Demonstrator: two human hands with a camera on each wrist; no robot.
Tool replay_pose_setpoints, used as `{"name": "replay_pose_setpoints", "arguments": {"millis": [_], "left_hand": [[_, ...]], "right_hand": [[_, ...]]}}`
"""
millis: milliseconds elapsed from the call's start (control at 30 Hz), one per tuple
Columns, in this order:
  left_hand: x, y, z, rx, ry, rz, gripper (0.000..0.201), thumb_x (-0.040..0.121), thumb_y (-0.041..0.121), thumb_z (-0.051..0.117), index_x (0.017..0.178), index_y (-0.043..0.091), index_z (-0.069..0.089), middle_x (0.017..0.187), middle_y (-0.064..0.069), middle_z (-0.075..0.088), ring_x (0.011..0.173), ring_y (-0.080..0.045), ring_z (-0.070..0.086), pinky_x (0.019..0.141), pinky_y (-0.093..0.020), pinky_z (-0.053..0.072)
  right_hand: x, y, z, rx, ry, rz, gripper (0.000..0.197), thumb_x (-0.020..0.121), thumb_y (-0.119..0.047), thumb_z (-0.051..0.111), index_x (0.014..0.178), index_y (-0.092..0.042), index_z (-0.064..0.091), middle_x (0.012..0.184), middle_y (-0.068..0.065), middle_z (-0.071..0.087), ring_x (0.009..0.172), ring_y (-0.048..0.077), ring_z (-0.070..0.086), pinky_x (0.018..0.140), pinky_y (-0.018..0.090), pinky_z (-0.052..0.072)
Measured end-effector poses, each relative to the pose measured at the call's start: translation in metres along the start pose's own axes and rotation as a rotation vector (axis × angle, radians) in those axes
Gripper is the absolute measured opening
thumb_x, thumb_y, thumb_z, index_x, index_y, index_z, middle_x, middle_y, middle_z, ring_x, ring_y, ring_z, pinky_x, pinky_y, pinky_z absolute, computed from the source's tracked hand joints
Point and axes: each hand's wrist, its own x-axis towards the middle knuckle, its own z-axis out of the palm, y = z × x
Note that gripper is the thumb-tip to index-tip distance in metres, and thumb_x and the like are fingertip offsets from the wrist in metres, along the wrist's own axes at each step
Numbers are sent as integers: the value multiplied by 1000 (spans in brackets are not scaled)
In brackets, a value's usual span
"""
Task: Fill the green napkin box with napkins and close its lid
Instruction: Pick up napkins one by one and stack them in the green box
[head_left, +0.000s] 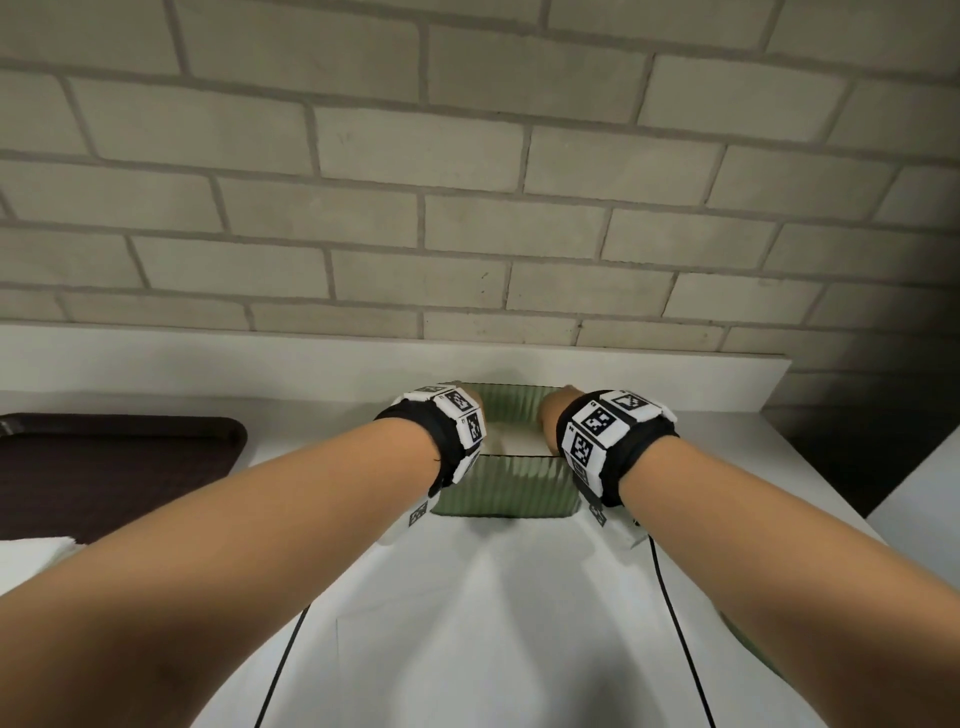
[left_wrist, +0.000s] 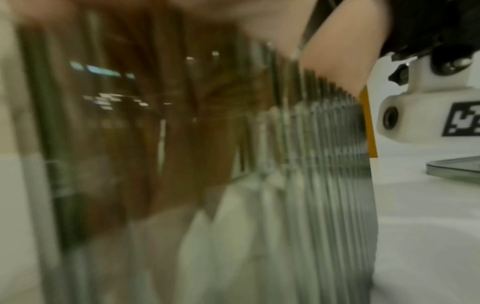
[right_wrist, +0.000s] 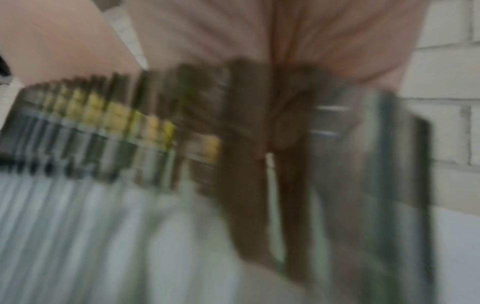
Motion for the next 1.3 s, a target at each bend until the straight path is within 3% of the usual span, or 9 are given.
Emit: {"name": "replay_pose_setpoints", "arguments": {"millis": [67, 133, 267, 400, 467, 700, 867, 1167, 1300], "left_hand": [[-8, -1, -8, 13, -15, -54, 13, 74, 11, 73, 81, 3, 65, 97, -8, 66, 94, -26, 67, 86, -35, 53], [-20, -3, -19, -59, 56, -61, 15, 83, 7, 64, 96, -1, 63, 97, -8, 57, 96, -26, 62, 82, -23, 44], [-58, -23, -28, -179, 326, -22, 29, 87, 6, 55, 115, -1, 61, 113, -14, 63, 101, -29, 61, 77, -29, 47], [-106, -41, 0, -492, 309, -41, 19, 88, 27, 60, 97, 12, 66, 81, -4, 68, 61, -16, 59, 46, -18, 42], [-130, -48, 18, -642, 246, -44, 17, 87, 34, 62, 93, 18, 64, 73, 5, 66, 52, -10, 57, 41, -15, 41], [-207, -63, 81, -874, 178, -90, 20, 85, 40, 63, 96, 24, 61, 81, 8, 71, 55, -4, 60, 52, -21, 46], [-253, -76, 115, -1041, 220, -141, 16, 82, 43, 64, 94, 32, 61, 80, 14, 72, 58, 0, 63, 51, -18, 45], [-286, -79, 151, -1230, 354, -225, 10, 82, 35, 66, 92, 32, 62, 81, 11, 72, 61, -5, 64, 53, -16, 42], [-285, -80, 159, -1251, 361, -238, 9, 83, 33, 65, 92, 32, 63, 82, 9, 72, 60, -6, 63, 53, -15, 42]], "right_hand": [[-67, -10, -23, 93, 88, 3, 14, 82, -6, 63, 95, -3, 65, 115, 11, 62, 107, 31, 62, 90, 33, 51], [-101, -9, -33, 195, 263, -12, 27, 88, -1, 50, 114, 1, 59, 120, 14, 59, 111, 29, 58, 88, 31, 47], [-138, -6, -24, 412, 437, -140, 31, 87, -12, 55, 117, -12, 61, 116, 8, 61, 103, 26, 59, 86, 29, 49], [-174, -14, -7, 558, 343, -311, 29, 82, -32, 69, 109, -22, 65, 93, -5, 59, 85, 14, 56, 73, 21, 41], [-185, -21, 6, 600, 265, -350, 29, 79, -33, 73, 106, -24, 65, 83, -11, 56, 80, 15, 61, 65, 19, 42], [-201, -55, 38, 297, -40, -556, 59, 77, -43, 72, 130, -31, 49, 112, -9, 56, 95, 9, 53, 80, 21, 38], [-198, -87, 43, 165, -18, -632, 79, 70, -51, 75, 137, -26, 42, 129, -5, 47, 113, 15, 49, 88, 25, 40], [-182, -132, 40, 143, 28, -609, 80, 61, -46, 83, 125, -19, 44, 103, -6, 42, 93, 16, 50, 88, 34, 49], [-178, -137, 34, 107, -94, -586, 64, 62, -40, 85, 111, -19, 50, 95, -6, 52, 88, 18, 56, 82, 32, 51]]}}
